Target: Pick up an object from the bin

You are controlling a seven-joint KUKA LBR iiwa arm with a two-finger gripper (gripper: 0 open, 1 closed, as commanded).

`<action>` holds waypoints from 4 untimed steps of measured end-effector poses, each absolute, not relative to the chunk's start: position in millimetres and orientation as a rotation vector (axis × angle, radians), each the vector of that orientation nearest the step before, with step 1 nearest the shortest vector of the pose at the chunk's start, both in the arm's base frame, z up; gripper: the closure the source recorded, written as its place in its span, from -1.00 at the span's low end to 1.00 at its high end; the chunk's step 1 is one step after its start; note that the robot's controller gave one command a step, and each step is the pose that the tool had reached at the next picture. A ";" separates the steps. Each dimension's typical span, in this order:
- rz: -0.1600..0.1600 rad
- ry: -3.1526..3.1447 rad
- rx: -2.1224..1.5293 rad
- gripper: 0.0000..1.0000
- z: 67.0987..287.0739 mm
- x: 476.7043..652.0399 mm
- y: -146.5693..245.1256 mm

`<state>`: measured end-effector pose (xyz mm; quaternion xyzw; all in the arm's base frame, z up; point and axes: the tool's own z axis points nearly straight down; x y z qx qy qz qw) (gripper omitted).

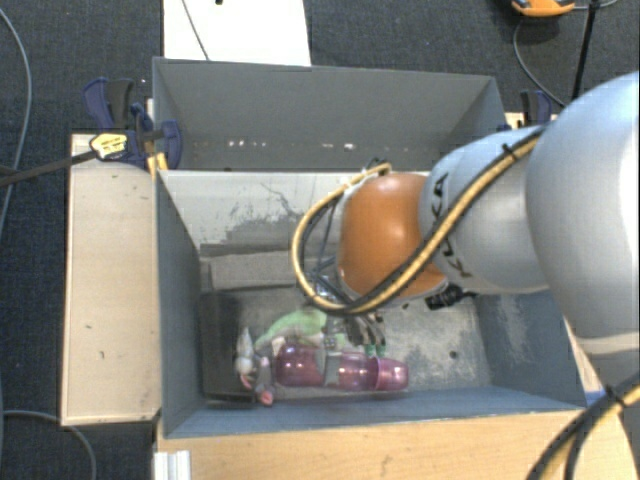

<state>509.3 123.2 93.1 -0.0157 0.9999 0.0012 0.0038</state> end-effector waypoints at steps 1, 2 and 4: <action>0.001 3.125 0.026 -1.00 78.5 536.9 116.0; 0.007 3.122 0.036 -1.00 71.9 537.8 116.0; 0.001 3.121 -0.139 1.00 70.8 523.7 118.5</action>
Offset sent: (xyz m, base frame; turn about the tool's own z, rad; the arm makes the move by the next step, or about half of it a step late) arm 0.0000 0.0000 0.0000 0.0000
